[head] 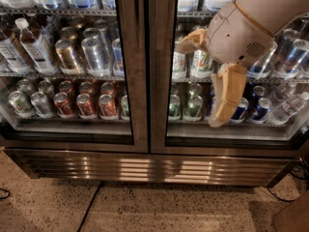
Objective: Open right fridge door
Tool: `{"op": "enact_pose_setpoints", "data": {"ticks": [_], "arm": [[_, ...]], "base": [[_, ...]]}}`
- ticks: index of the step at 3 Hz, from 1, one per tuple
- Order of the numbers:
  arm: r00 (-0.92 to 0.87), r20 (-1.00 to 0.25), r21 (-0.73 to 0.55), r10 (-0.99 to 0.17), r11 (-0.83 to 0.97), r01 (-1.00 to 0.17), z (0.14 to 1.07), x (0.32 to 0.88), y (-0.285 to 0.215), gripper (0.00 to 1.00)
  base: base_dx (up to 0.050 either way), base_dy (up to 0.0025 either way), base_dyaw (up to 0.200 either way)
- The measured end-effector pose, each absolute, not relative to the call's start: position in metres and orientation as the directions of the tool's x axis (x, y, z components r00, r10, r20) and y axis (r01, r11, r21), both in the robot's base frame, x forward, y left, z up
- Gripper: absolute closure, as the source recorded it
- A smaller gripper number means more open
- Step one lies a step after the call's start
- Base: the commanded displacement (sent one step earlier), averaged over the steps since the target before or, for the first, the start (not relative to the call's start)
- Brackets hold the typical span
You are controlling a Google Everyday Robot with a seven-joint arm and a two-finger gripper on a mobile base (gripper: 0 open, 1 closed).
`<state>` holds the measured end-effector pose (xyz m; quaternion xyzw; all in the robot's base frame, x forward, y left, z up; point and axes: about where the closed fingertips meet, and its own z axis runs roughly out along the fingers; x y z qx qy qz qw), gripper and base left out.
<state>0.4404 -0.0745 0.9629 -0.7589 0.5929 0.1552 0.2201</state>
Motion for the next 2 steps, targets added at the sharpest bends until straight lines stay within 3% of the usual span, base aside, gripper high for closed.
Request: {"op": "enact_pose_setpoints", "data": {"ticks": [1,2], "arm": [[0.250,-0.497,-0.152,-0.831,-0.201,-0.968,0.9630,0.4408,-0.0737,0.00],[0.277,-0.586,-0.167,-0.761,-0.222,-0.961,0.9629,0.4416,-0.0741,0.00]], "base": [[0.000,0.00000,0.000],[0.000,0.00000,0.000]]}}
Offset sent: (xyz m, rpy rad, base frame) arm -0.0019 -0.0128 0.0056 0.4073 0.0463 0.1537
